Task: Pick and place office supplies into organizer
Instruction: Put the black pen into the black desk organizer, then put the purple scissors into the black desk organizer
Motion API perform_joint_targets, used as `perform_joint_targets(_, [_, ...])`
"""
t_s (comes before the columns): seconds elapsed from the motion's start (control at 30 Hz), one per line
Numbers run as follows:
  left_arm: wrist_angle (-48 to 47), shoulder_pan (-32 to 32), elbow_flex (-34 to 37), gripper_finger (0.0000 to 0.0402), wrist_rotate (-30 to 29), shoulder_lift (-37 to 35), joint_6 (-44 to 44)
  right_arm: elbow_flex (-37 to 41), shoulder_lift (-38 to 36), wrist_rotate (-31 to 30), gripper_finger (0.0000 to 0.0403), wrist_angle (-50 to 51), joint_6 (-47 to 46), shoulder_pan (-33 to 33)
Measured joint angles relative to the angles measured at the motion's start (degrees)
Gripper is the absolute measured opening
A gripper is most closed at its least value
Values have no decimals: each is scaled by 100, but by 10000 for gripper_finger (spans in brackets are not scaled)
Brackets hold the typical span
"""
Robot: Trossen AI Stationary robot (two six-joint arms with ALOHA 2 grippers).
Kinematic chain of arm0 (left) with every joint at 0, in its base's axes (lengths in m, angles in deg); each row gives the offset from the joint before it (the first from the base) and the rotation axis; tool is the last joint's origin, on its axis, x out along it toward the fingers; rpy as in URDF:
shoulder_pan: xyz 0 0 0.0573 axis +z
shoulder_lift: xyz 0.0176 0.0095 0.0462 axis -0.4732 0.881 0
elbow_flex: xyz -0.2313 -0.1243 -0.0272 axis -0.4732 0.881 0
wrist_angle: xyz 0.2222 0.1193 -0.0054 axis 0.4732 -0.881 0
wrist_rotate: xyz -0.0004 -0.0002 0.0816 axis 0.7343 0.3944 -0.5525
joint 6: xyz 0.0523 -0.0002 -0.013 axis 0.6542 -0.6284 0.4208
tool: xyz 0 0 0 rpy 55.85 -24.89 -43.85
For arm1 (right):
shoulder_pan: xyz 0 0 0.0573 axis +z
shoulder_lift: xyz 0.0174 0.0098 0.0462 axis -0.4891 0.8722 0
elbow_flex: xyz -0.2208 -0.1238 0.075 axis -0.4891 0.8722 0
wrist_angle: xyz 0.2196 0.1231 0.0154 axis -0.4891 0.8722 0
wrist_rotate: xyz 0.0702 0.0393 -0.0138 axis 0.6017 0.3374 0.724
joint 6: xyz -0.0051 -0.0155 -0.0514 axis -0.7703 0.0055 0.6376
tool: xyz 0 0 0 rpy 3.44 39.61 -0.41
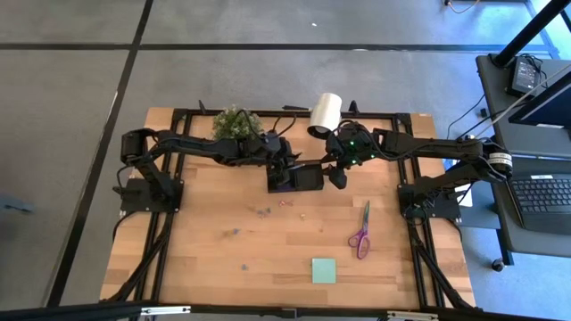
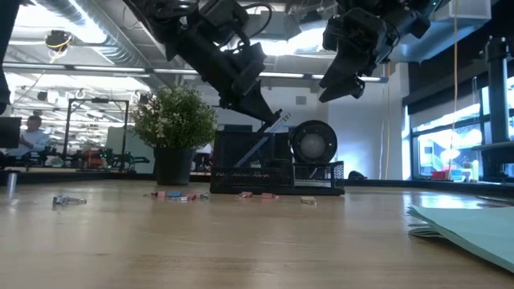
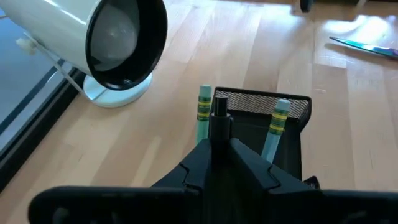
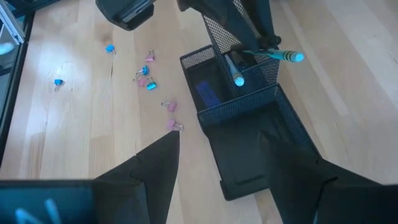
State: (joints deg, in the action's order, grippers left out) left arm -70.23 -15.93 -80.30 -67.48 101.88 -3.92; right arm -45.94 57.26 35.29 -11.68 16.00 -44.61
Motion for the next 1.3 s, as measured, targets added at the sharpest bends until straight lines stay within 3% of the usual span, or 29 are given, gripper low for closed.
perform_joint_targets(0.4, [-25,-24,0,90,-12,-55,-122,-1,0,2,219,6,-133,0])
perform_joint_targets(0.63, [-97,-263,-147,98,20,-610,179,-2,0,31,219,326,-136,-2])
perform_joint_targets(0.83, [-106,-632,-166,98,21,-1033,189,-60,-22,34,219,1077,-173,-1])
perform_joint_targets(1.1, [-146,-1047,-166,97,10,-1075,-249,-152,-416,428,219,2396,-203,221])
perform_joint_targets(1.3, [-61,-1468,-164,94,-3,-1073,-777,-152,-761,436,219,3379,-1176,622])
